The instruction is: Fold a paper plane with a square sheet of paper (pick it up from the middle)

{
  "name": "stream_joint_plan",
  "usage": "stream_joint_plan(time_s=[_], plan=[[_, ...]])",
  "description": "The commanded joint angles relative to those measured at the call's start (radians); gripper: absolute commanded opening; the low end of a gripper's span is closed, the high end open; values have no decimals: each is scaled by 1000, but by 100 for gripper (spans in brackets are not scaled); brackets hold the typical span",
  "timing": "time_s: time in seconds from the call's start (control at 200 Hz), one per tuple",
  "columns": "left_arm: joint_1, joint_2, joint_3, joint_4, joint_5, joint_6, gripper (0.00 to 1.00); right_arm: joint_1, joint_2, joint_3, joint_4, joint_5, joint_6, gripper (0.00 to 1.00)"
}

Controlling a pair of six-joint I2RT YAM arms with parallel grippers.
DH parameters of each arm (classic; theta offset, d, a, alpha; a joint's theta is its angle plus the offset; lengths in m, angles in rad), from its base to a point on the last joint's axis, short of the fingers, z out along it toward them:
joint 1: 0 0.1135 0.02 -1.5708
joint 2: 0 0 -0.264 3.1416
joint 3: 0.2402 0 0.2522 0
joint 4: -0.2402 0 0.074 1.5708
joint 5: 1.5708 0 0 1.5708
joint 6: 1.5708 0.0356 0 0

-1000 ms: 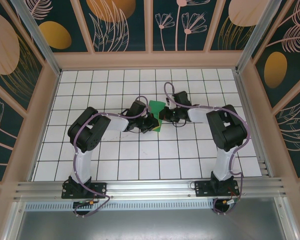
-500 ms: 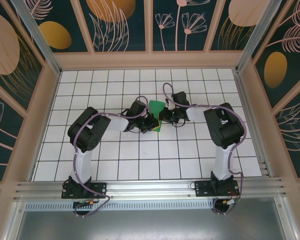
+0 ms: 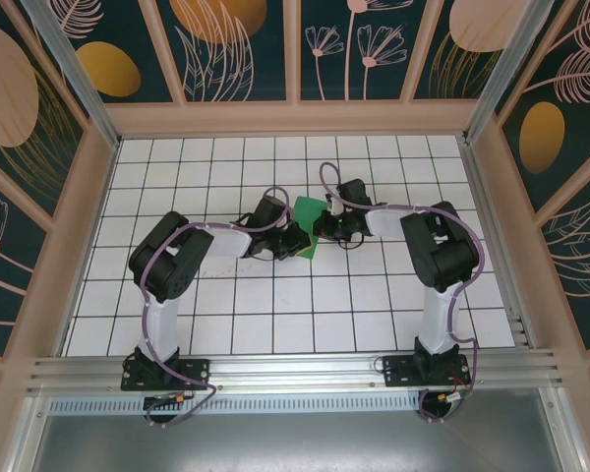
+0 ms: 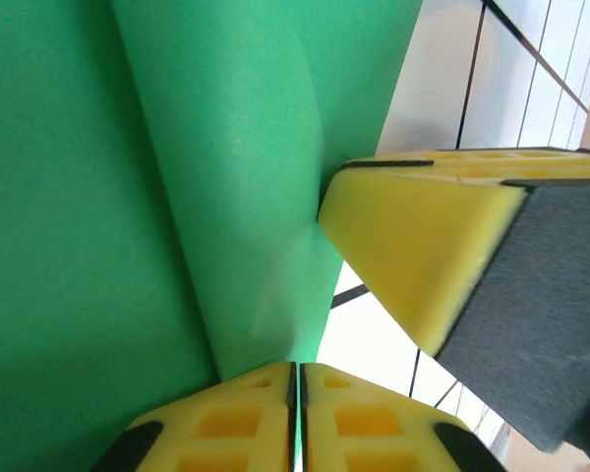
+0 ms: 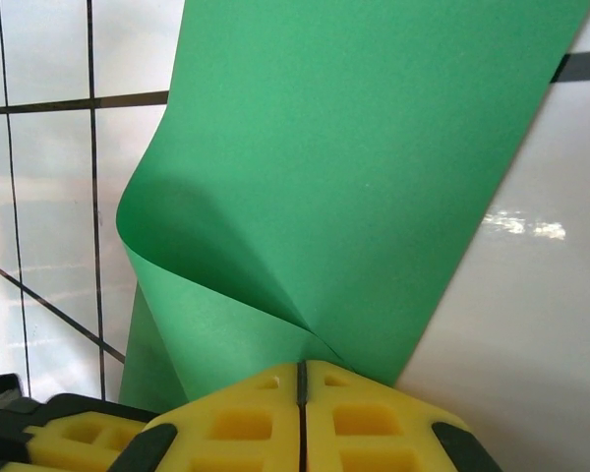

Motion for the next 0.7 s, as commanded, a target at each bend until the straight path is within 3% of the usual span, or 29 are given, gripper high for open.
stream_joint_plan(time_s=[0.0,0.23,0.696], plan=[[9,-73,27,-39,-60,41,15,-4,43,8,-86,68,-37,7],[39,-57,42,-33,-110,56,13,-3,51,14,-96,69,-42,7],[45,42,116,-52,-67,104,12,-2,63,20,-103,54,-41,7]])
